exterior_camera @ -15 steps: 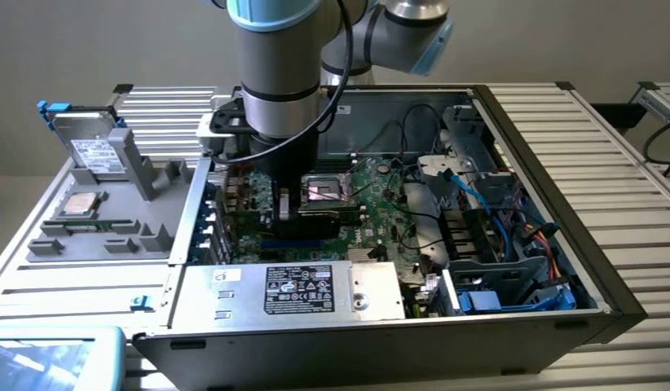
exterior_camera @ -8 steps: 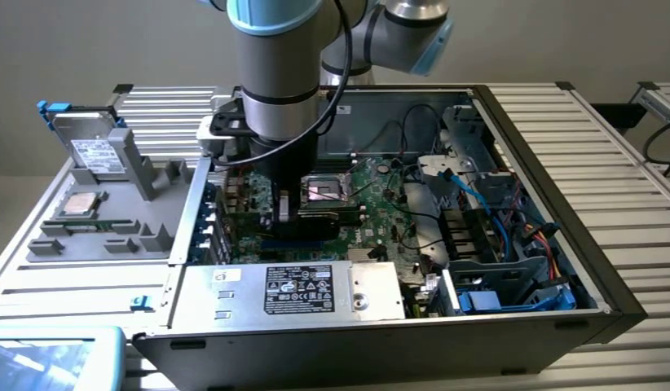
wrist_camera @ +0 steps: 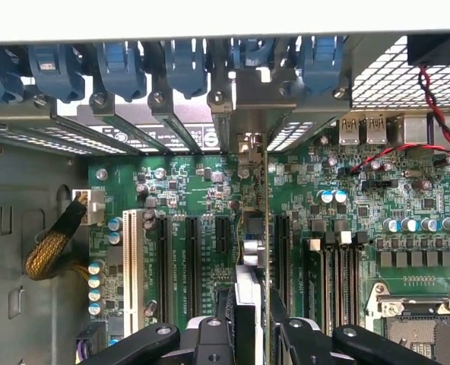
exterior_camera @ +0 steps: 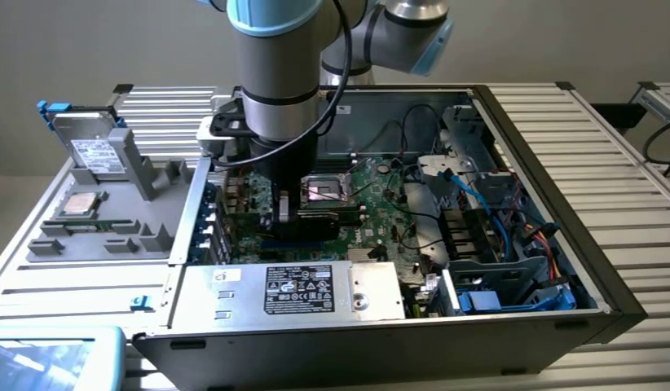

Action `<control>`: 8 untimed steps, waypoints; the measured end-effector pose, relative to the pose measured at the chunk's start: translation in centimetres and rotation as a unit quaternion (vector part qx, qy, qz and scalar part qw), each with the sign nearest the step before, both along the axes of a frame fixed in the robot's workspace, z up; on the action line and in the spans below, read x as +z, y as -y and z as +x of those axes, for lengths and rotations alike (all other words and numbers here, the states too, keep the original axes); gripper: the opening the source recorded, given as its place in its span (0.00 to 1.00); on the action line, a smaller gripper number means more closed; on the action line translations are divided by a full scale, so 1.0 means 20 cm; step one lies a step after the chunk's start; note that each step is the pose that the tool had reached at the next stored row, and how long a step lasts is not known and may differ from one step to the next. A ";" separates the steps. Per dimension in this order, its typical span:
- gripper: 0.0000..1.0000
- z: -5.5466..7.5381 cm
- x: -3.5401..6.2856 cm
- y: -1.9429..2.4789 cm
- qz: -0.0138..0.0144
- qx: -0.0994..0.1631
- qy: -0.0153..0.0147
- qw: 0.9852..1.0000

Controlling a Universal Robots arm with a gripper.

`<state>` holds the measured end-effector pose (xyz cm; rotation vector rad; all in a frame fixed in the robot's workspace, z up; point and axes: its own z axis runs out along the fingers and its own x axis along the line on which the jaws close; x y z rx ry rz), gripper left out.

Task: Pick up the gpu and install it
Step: 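Insert the gpu into the slot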

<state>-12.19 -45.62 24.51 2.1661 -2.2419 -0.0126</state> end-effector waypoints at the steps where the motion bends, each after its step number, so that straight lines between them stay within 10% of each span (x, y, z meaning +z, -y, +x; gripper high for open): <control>1: 0.28 0.00 -0.001 0.000 0.000 0.000 0.000 1.000; 8: 0.28 0.00 -0.004 -0.002 0.000 0.000 0.000 1.000</control>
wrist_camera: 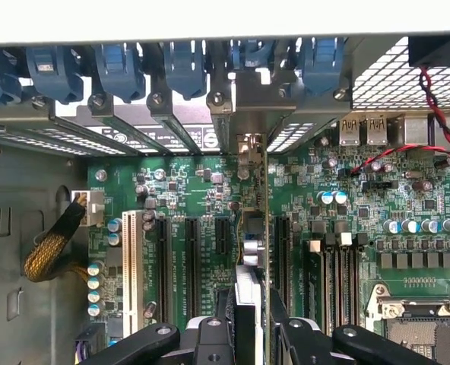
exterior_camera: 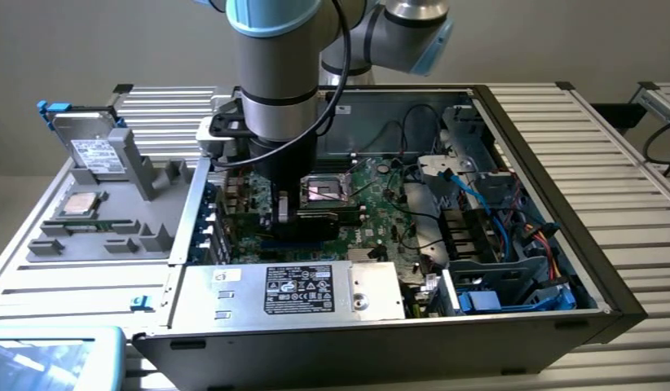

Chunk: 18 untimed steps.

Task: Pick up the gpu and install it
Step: 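Insert the gpu into the slot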

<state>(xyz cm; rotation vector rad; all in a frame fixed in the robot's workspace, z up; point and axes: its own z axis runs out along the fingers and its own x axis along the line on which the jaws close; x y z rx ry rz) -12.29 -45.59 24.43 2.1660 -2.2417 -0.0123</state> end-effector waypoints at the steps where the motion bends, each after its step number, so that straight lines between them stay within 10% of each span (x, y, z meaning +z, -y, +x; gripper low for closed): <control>1: 0.28 0.00 0.000 0.000 0.000 0.000 0.000 1.000; 18: 0.28 0.00 0.000 0.002 0.000 0.004 0.000 1.000</control>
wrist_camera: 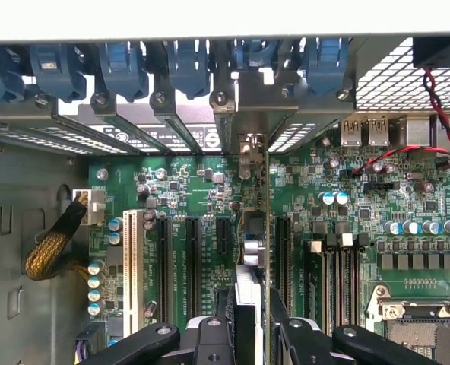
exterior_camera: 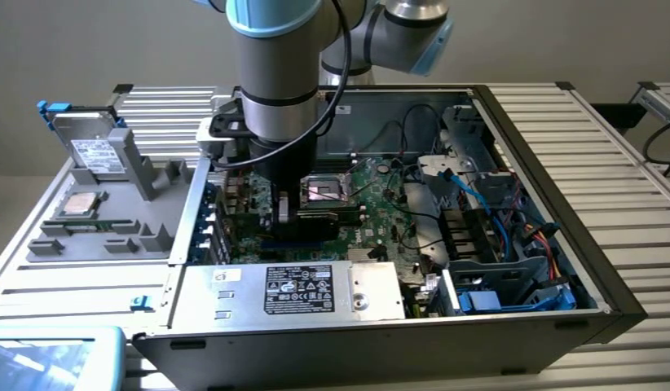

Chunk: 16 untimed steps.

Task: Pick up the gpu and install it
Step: 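Insert the gpu into the slot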

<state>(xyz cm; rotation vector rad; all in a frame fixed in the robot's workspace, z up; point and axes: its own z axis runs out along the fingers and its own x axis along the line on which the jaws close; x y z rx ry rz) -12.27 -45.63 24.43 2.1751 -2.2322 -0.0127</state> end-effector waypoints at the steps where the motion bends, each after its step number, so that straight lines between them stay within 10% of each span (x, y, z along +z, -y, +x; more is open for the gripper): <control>1: 0.28 0.00 0.000 0.001 0.000 0.000 0.000 1.000; 16: 0.28 0.00 -0.006 0.002 -0.001 0.002 -0.001 1.000</control>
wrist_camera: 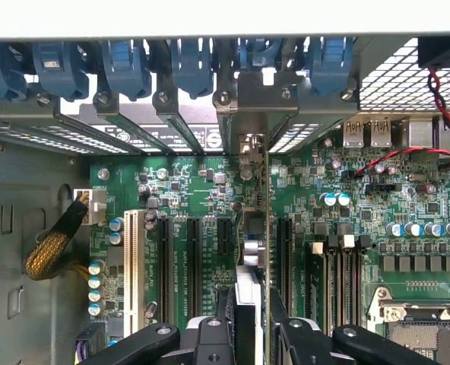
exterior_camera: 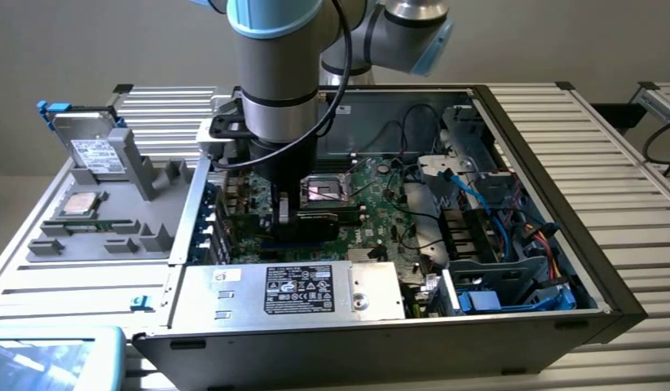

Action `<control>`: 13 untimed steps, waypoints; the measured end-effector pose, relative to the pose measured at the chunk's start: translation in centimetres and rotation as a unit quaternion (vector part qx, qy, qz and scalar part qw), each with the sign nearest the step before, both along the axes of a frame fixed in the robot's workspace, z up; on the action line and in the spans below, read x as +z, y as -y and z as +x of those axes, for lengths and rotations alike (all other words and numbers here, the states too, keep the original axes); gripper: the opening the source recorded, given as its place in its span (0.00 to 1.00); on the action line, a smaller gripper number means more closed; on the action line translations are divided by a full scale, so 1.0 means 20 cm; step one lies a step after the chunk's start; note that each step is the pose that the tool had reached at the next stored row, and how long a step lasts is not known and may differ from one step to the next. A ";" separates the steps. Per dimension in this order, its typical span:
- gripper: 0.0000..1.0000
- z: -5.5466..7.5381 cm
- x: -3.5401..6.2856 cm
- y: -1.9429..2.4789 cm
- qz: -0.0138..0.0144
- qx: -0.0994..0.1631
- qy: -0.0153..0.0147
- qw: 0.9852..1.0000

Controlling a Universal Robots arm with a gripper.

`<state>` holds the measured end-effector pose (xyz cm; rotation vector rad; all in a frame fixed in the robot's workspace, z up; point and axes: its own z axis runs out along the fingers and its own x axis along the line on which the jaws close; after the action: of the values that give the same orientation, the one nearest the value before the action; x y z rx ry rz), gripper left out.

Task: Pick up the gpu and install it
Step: 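Insert the gpu into the slot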

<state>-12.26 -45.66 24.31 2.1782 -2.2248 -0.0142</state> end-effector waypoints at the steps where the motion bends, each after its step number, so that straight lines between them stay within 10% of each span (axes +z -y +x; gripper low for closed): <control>1: 0.28 0.00 -0.001 0.000 -0.001 0.000 0.000 1.000; 13: 0.28 0.00 -0.006 0.000 -0.002 0.000 0.000 1.000</control>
<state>-12.25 -45.67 24.18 2.1768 -2.2239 -0.0099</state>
